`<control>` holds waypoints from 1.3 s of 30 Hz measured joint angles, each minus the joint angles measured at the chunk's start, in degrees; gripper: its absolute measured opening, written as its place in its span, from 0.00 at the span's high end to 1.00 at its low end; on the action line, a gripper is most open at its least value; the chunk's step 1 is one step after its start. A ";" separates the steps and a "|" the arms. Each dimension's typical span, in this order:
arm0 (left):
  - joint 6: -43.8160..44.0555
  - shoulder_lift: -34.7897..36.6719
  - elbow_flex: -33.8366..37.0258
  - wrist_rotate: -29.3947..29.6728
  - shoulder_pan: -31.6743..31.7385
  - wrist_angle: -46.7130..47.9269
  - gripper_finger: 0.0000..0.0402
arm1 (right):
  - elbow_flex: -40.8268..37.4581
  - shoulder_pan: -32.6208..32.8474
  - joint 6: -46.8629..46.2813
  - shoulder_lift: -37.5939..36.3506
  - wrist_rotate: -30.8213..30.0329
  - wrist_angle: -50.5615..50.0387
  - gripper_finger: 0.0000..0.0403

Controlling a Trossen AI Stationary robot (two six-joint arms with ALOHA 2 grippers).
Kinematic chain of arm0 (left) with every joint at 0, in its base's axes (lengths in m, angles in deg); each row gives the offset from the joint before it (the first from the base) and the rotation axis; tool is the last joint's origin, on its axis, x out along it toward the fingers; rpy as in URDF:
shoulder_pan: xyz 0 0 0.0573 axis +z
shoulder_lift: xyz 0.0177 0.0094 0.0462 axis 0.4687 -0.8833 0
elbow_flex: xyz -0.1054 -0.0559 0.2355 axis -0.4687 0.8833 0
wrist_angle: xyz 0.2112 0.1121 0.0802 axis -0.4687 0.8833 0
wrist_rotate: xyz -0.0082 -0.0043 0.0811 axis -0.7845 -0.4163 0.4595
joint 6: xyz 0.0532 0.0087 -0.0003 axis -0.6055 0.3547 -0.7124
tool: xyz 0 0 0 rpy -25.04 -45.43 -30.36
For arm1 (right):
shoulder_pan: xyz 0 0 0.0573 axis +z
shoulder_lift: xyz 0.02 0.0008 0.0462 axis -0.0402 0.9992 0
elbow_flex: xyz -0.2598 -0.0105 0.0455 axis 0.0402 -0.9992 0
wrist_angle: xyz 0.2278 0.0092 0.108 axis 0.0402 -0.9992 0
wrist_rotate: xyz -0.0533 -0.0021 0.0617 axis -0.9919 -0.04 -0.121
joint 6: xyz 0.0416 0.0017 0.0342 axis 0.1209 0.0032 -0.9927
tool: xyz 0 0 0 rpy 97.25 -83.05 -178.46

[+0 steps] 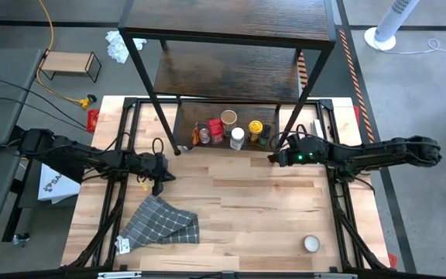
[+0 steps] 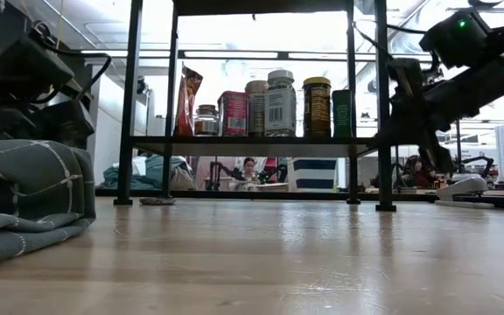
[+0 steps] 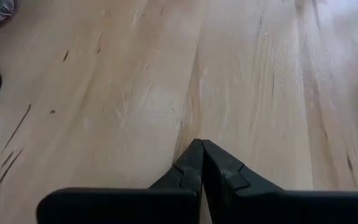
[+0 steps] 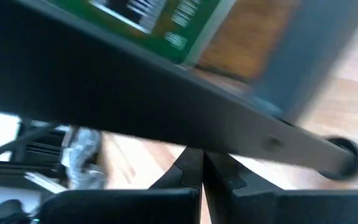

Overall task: Shelf spices
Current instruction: Adjust the shelf, then return to Home Position

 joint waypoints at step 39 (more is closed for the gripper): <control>0.04 50.74 0.17 0.46 -0.24 2.57 0.99 | 9.55 2.26 10.71 -3.02 7.03 12.21 1.00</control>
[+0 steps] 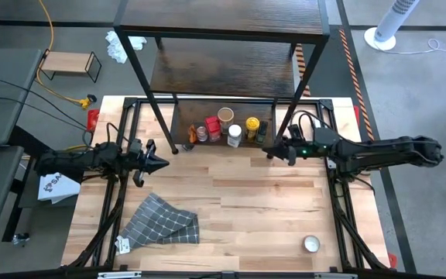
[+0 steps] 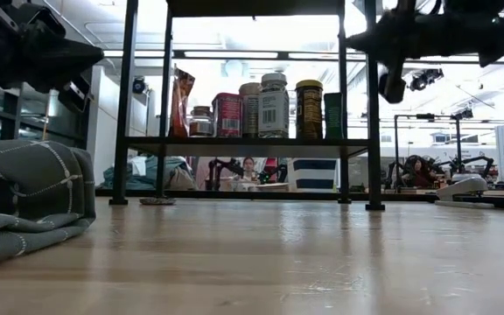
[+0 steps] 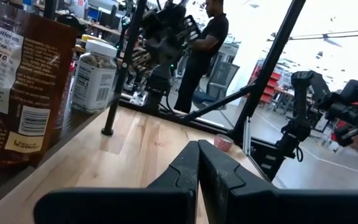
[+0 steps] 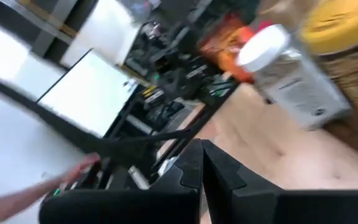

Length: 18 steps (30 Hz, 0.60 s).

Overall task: Shelf spices
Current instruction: Return to Home Position

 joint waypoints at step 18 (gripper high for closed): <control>0.00 0.00 0.00 0.00 0.00 0.07 0.99 | 0.00 19.26 32.83 -24.85 -11.56 -4.70 1.00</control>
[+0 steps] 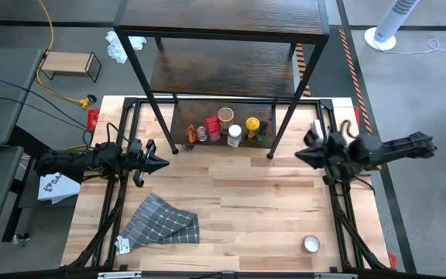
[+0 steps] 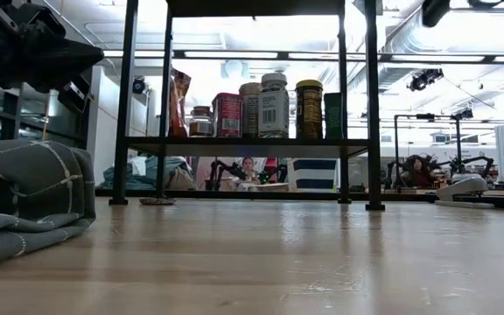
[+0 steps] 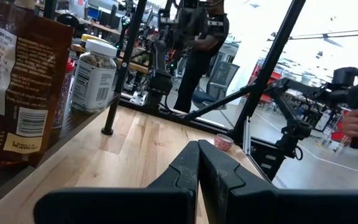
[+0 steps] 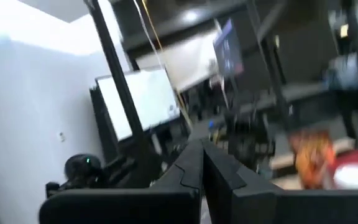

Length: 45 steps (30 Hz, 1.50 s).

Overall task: Shelf spices
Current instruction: Return to Home Position

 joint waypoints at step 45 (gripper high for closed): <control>0.00 -0.04 0.00 -0.02 0.00 0.01 0.99 | -21.27 -14.75 25.51 3.49 13.95 13.50 1.00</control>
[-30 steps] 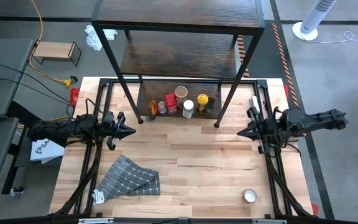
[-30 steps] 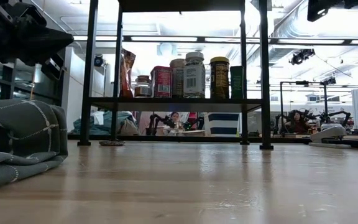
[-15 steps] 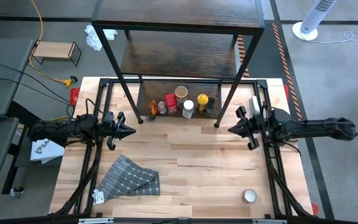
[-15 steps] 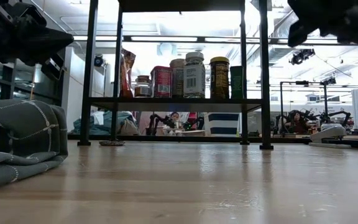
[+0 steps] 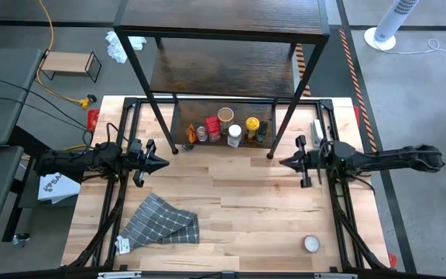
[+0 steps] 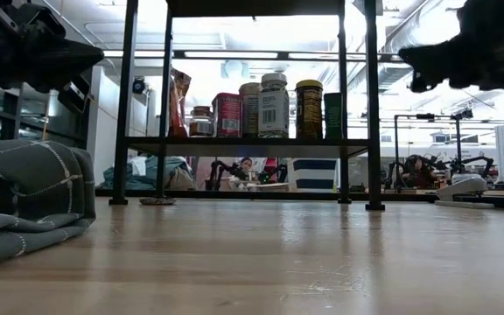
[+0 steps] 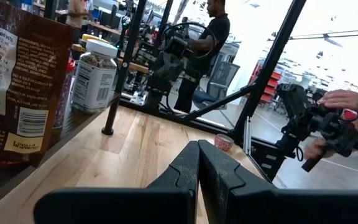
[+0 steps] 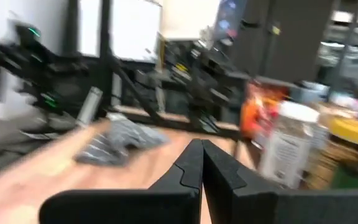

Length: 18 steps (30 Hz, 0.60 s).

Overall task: Shelf spices
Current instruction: Return to Home Position

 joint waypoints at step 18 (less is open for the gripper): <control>0.00 0.00 0.00 -0.08 0.00 0.03 0.99 | -0.04 0.48 -0.90 -5.76 -3.84 -33.54 1.00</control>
